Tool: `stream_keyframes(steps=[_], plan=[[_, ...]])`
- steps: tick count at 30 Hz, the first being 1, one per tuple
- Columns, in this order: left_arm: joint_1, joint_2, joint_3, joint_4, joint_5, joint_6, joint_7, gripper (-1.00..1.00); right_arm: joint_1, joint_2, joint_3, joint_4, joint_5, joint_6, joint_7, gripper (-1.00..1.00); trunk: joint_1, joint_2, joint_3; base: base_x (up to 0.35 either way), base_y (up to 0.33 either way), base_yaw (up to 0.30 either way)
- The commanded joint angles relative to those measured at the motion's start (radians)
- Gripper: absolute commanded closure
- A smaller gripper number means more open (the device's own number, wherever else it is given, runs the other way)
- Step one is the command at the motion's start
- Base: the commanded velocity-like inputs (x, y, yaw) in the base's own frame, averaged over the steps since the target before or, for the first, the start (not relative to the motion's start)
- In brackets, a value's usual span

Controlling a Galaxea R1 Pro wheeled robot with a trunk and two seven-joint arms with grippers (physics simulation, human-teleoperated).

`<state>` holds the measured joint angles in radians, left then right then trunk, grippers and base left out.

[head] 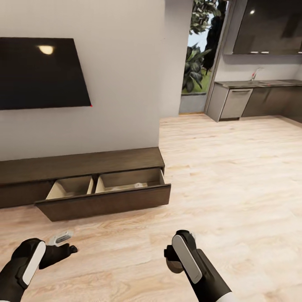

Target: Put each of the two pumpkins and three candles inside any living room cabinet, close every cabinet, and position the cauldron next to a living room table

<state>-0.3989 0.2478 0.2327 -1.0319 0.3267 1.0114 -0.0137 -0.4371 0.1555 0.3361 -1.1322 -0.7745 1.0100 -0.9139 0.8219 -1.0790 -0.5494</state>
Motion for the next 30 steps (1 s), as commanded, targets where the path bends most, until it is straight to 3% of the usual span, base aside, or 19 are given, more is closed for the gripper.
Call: stream_keyframes(steps=[1, 6, 10, 13, 17, 22, 30], plan=[[0.0, 0.004, 0.001, 0.0, 0.0, 0.001, 0.0, -1.0, 0.0, 0.0, 0.001, 0.0, -0.002, -0.001, -0.001, 1.0, -0.004, 0.007, 0.002, 0.0, 0.0, 0.226], [0.0, 0.048, 0.005, 0.0, 0.007, 0.006, -0.002, -1.0, 0.001, 0.002, 0.005, 0.0, -0.004, 0.001, -0.001, 1.0, -0.023, 0.042, 0.012, 0.0, 0.0, 0.216], [0.0, 0.09, 0.061, -0.002, 0.009, 0.025, -0.012, -1.0, 0.001, 0.003, 0.006, 0.0, -0.006, 0.001, 0.0, 1.0, -0.038, 0.07, 0.02, 0.0, 0.0, 0.204], [0.0, 0.125, 0.077, -0.001, 0.008, 0.031, -0.061, -1.0, 0.001, 0.004, 0.006, 0.0, -0.006, 0.001, 0.001, 1.0, -0.05, 0.091, 0.025, 0.0, 0.0, 0.197], [0.001, 0.173, 0.081, 0.001, -0.002, 0.032, -0.169, -1.0, 0.001, 0.004, 0.006, 0.001, -0.006, -0.001, 0.001, 1.0, -0.065, 0.119, 0.033, 0.0, 0.0, 0.192], [0.002, 0.18, 0.077, 0.001, -0.006, 0.029, -0.195, -1.0, 0.001, 0.004, 0.006, 0.003, -0.006, -0.004, 0.002, 1.0, -0.084, 0.154, 0.042, 0.0, 0.0, 0.189], [0.002, 0.177, 0.075, 0.001, -0.003, 0.026, -0.197, -1.0, 0.002, 0.003, 0.007, 0.005, -0.006, -0.01, 0.003, 1.0, -0.084, 0.154, 0.036, 0.001, 0.0, 0.085]])
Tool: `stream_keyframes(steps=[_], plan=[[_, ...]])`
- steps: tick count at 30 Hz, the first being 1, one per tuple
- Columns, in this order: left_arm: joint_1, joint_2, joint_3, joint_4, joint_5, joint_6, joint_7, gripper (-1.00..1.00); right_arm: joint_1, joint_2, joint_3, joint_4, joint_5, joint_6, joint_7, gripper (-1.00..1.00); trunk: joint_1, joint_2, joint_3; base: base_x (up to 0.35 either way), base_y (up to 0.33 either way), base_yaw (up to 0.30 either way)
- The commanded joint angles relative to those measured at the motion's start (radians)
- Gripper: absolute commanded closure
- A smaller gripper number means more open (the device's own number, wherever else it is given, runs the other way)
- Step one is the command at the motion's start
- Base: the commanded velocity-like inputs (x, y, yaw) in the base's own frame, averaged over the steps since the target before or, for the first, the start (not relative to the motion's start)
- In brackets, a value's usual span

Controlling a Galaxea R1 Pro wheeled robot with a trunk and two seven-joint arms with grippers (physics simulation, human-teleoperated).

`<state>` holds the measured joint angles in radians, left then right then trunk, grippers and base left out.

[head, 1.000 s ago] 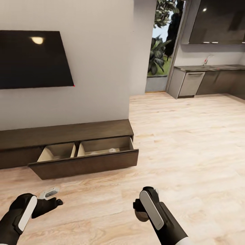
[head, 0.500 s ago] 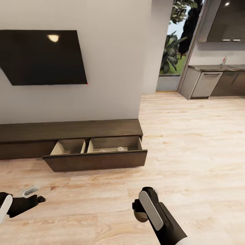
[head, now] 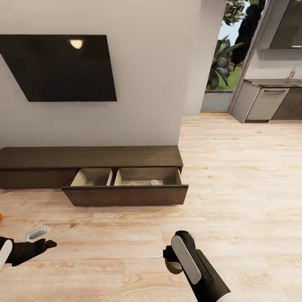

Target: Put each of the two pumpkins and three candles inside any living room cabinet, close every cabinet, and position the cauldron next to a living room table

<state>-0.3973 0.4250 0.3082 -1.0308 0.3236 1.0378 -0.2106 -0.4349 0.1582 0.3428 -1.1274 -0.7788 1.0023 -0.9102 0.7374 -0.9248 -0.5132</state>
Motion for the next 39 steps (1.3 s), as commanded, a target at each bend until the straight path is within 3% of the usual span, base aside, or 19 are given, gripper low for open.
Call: stream_keyframes(steps=[1, 15, 25, 32, 39], plan=[[0.0, -0.001, 0.0, 0.0, 0.0, 0.0, 0.0, -1.0, 0.0, 0.0, 0.0, 0.001, -0.002, -0.002, -0.001, 1.0, 0.0, 0.0, 0.0, 0.027, 0.0, 0.012], [0.0, 0.0, 0.005, -0.002, -0.001, -0.002, -0.003, -1.0, -0.001, 0.002, 0.03, 0.096, 0.001, -0.064, 0.008, 1.0, 0.0, 0.0, 0.0, 0.161, 0.023, 0.001], [0.0, 0.0, 0.005, -0.002, -0.001, -0.002, -0.003, -1.0, -0.001, 0.013, 0.028, 0.084, 0.0, -0.065, 0.007, 1.0, 0.0, 0.0, 0.0, 0.141, 0.114, 0.0], [0.0, -0.001, 0.004, -0.002, -0.001, -0.003, -0.002, -1.0, -0.002, 0.015, 0.026, -0.003, 0.0, -0.058, 0.001, 1.0, 0.0, 0.0, 0.0, 0.174, 0.075, 0.0], [0.0, -0.002, 0.005, -0.004, 0.0, -0.002, -0.002, -1.0, -0.126, 0.015, -0.003, -0.053, -0.002, -0.009, -0.001, 1.0, 0.0, 0.0, 0.0, 0.113, 0.008, 0.0]])
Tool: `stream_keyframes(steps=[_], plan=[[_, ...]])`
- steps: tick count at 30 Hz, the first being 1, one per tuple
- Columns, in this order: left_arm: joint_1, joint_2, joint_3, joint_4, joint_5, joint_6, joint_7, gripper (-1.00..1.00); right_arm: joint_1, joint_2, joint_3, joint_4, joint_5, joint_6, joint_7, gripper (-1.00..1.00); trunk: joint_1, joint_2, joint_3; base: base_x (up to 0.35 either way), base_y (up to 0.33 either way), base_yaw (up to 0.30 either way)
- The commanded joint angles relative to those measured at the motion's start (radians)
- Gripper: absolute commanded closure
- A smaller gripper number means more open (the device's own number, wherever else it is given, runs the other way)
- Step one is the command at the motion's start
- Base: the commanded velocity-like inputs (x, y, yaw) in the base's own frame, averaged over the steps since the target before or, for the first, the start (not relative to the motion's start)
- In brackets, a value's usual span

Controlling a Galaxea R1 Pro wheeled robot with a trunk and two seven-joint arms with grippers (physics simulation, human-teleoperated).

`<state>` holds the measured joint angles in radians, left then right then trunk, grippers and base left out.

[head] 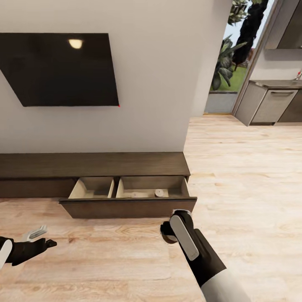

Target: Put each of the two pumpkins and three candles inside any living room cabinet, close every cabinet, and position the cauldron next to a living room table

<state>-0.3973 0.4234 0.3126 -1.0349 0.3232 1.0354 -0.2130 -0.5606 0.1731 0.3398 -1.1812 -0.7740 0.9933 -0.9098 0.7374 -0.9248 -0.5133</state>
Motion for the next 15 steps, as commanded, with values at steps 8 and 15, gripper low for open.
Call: stream_keyframes(steps=[8, 15], plan=[[0.0, 0.0, 0.004, -0.003, 0.002, 0.0, 0.0, -1.0, -0.136, -0.001, -0.025, 0.079, -0.054, 0.043, -0.001, 1.0, 0.0, 0.0, 0.0, 0.008, 0.0, 0.0], [0.0, 0.0, 0.006, -0.004, 0.005, -0.001, -0.001, -1.0, -0.146, -0.008, -0.104, 0.165, -0.098, 0.049, 0.005, 1.0, 0.0, 0.0, 0.0, 0.118, 0.0, 0.0]])
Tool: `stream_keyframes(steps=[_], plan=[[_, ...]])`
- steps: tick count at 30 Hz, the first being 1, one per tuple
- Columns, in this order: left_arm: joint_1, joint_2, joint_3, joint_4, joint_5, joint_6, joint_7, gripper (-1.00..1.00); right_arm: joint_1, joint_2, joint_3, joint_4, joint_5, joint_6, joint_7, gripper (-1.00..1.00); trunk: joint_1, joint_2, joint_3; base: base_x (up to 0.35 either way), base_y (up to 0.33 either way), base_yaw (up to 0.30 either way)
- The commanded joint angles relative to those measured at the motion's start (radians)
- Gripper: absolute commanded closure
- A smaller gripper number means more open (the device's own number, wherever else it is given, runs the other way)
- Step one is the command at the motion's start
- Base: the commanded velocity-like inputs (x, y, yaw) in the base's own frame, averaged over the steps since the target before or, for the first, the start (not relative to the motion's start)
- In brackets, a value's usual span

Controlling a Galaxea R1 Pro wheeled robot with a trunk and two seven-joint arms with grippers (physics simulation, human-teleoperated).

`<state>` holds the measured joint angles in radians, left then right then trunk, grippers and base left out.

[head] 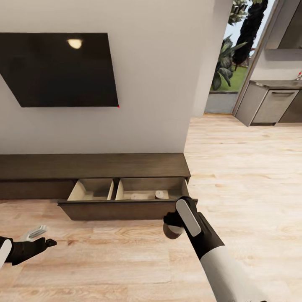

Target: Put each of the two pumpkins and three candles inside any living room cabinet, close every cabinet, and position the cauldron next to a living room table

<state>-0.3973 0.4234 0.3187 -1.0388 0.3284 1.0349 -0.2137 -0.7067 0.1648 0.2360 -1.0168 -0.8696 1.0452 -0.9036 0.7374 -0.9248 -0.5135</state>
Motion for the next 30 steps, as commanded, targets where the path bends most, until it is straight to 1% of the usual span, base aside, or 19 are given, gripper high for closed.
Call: stream_keyframes(steps=[1, 5, 9, 14, 17, 19, 20, 22, 23, 24, 27, 28, 29, 30], plan=[[0.0, 0.0, 0.0, 0.0, 0.0, 0.0, 0.0, -1.0, 0.0, 0.0, -0.003, 0.002, -0.003, -0.002, -0.001, 1.0, 0.0, 0.0, 0.0, 0.279, 0.0, 0.0], [0.0, 0.0, 0.0, -0.001, 0.002, 0.0, -0.001, -1.0, 0.001, -0.005, -0.011, -0.003, -0.005, -0.002, -0.003, 1.0, 0.0, 0.0, 0.0, 0.272, 0.0, 0.0], [0.0, 0.0, 0.0, -0.001, 0.004, 0.001, -0.001, -1.0, 0.0, 0.004, -0.012, -0.004, -0.007, -0.003, -0.005, 1.0, 0.0, 0.0, 0.0, 0.184, 0.0, 0.0], [0.0, 0.0, -0.002, -0.008, 0.005, 0.005, -0.01, -1.0, 0.0, 0.007, -0.014, -0.005, -0.009, -0.005, -0.005, 1.0, 0.0, 0.0, 0.0, 0.108, 0.0, 0.0], [0.001, 0.006, -0.001, -0.024, 0.006, 0.009, -0.03, -1.0, 0.0, 0.008, -0.017, -0.005, -0.01, -0.006, -0.004, 1.0, 0.0, 0.0, 0.0, 0.019, 0.0, 0.0], [0.002, 0.015, 0.0, -0.041, 0.007, 0.012, -0.053, -1.0, -0.001, 0.008, -0.018, -0.005, -0.011, -0.007, -0.004, 1.0, 0.0, 0.0, 0.0, 0.006, 0.0, 0.0], [0.003, 0.024, 0.0, -0.052, 0.008, 0.012, -0.078, -1.0, -0.001, 0.008, -0.018, -0.005, -0.011, -0.007, -0.004, 1.0, 0.0, 0.0, 0.0, 0.004, 0.0, 0.0], [0.006, 0.057, 0.001, -0.065, 0.009, 0.012, -0.161, -1.0, -0.002, 0.007, -0.019, -0.005, -0.016, -0.006, -0.003, 1.0, 0.0, 0.0, 0.0, 0.002, 0.0, 0.0], [0.007, 0.066, 0.003, -0.066, 0.009, 0.012, -0.19, -1.0, -0.002, 0.007, -0.019, -0.005, -0.019, -0.005, -0.003, 1.0, 0.0, 0.0, 0.0, 0.001, 0.0, 0.0], [0.013, 0.089, 0.007, -0.068, 0.009, 0.012, -0.258, -1.0, -0.002, 0.007, -0.019, -0.005, -0.03, -0.004, -0.003, 1.0, 0.0, 0.0, 0.0, 0.0, 0.0, 0.0], [0.043, 0.16, 0.024, -0.066, 0.004, 0.012, -0.519, -1.0, -0.002, 0.004, -0.02, -0.005, -0.087, -0.001, -0.003, 1.0, 0.0, 0.0, 0.0, 0.0, 0.0, 0.0], [0.049, 0.171, 0.028, -0.065, 0.003, 0.012, -0.564, -1.0, -0.002, 0.002, -0.02, -0.005, -0.098, -0.001, -0.003, 1.0, 0.0, 0.0, 0.0, 0.0, 0.0, 0.0], [0.068, 0.206, 0.043, -0.061, 0.001, 0.011, -0.694, -1.0, -0.002, -0.002, -0.02, -0.005, -0.128, 0.0, -0.003, 1.0, 0.0, 0.0, 0.0, 0.0, 0.0, 0.0], [0.08, 0.227, 0.057, -0.052, 0.0, 0.009, -0.773, -1.0, -0.002, -0.004, -0.02, -0.005, -0.144, 0.001, -0.004, 1.0, 0.0, 0.0, 0.0, 0.019, 0.0, 0.0]])
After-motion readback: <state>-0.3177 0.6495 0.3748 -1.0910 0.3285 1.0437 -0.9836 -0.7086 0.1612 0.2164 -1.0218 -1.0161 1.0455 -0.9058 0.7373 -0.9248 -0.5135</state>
